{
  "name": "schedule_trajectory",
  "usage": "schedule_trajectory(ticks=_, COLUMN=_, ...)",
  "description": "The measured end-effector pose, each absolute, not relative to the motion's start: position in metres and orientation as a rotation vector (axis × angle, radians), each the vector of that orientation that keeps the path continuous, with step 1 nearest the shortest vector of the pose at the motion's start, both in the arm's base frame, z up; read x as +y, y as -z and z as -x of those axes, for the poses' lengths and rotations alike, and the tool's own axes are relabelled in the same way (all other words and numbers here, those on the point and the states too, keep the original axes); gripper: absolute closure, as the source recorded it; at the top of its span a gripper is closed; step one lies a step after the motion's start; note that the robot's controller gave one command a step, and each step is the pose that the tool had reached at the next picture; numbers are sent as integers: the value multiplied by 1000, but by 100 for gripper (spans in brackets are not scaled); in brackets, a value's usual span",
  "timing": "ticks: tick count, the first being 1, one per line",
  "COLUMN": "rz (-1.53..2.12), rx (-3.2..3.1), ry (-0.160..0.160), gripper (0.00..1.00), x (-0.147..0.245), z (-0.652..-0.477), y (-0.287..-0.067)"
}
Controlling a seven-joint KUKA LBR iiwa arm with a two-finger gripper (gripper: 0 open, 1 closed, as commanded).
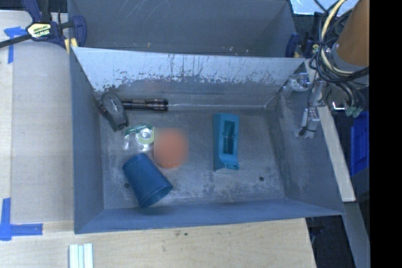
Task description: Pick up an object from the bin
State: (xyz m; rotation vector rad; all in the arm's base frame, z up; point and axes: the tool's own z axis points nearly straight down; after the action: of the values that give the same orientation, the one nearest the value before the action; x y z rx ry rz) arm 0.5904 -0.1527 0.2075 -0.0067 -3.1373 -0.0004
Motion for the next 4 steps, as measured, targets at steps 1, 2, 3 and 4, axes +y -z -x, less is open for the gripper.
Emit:
schedule_trajectory(ticks=1, rz=0, rx=-3146, ry=-2, gripper=0, x=-152, z=-592, y=-213)
schedule_trajectory(ticks=2, rz=-918, rx=-3008, ry=-1, gripper=0, x=-86, z=-622, y=-147)
schedule_trajectory(ticks=3, rz=-638, rx=-3086, ry=-6, gripper=0, x=-74, z=-628, y=-155)
schedule_trajectory(ticks=4, rz=-1538, rx=-2753, ry=-7, gripper=0, x=-49, z=-627, y=-126)
